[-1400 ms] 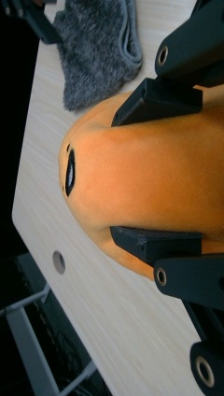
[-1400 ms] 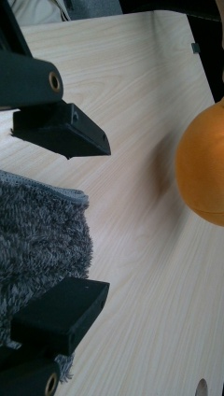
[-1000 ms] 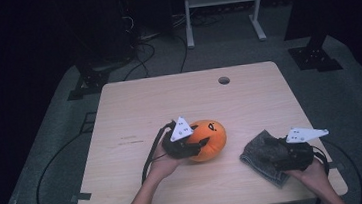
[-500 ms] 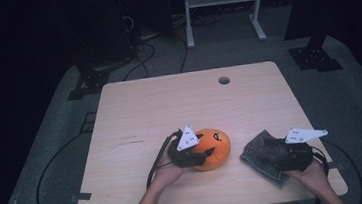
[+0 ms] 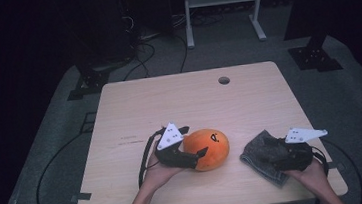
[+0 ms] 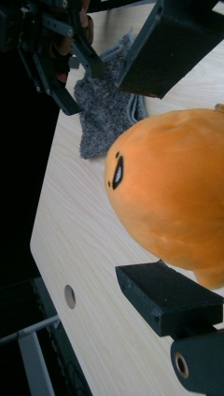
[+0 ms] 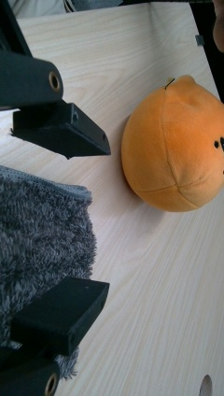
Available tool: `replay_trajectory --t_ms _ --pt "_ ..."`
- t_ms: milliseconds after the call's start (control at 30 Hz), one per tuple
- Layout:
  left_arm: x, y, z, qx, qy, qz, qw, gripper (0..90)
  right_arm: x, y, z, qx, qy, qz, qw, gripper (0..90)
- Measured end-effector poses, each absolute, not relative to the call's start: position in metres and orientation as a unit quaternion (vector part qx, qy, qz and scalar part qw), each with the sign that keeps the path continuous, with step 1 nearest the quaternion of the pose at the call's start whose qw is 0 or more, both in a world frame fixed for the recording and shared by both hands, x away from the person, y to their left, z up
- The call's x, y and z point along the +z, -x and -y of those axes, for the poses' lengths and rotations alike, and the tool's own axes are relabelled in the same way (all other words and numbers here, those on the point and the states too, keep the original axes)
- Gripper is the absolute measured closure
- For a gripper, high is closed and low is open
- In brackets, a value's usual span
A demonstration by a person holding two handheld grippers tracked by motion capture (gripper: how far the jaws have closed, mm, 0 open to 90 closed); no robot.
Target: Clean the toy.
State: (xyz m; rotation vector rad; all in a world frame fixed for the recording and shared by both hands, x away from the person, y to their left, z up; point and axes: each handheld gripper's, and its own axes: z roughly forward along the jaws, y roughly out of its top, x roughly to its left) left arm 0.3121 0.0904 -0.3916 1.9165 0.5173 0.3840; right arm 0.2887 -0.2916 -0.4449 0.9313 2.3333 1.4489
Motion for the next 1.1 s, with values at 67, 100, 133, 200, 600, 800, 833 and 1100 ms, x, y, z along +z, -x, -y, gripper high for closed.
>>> replay_trajectory --t_ms 67,100,133,200,600,800,833,1100 --pt "-0.393 -0.312 -0.093 0.162 -0.805 -0.218 0.528 9.4 -0.445 -0.289 0.291 0.494 -0.320 -0.799 0.121 27.4" --pt "-0.395 -0.312 -0.094 0.162 -0.804 -0.219 0.528 9.3 -0.445 -0.289 0.292 0.493 -0.322 -0.799 0.122 27.4" --pt "-0.396 -0.312 -0.095 0.161 -0.805 -0.220 0.527 9.3 -0.445 -0.290 0.292 0.492 -0.323 -0.799 0.123 27.4" --pt "-0.399 -0.312 -0.096 0.160 -0.805 -0.222 0.526 9.0 -0.445 -0.291 0.293 0.492 -0.325 -0.798 0.125 27.4" --pt "-0.409 -0.316 -0.094 0.175 -0.820 -0.210 0.502 6.7 -0.452 -0.304 0.290 0.455 -0.344 -0.811 0.133 28.7" --pt "-0.414 -0.322 -0.095 0.163 -0.823 -0.223 0.497 6.7 -0.458 -0.313 0.282 0.423 -0.342 -0.829 0.132 33.3" --pt "-0.415 -0.323 -0.095 0.158 -0.823 -0.225 0.497 6.8 -0.459 -0.315 0.279 0.415 -0.342 -0.833 0.133 34.0" --pt "-0.424 -0.327 -0.091 0.138 -0.836 -0.233 0.477 6.9 -0.471 -0.328 0.269 0.361 -0.339 -0.860 0.127 41.2"
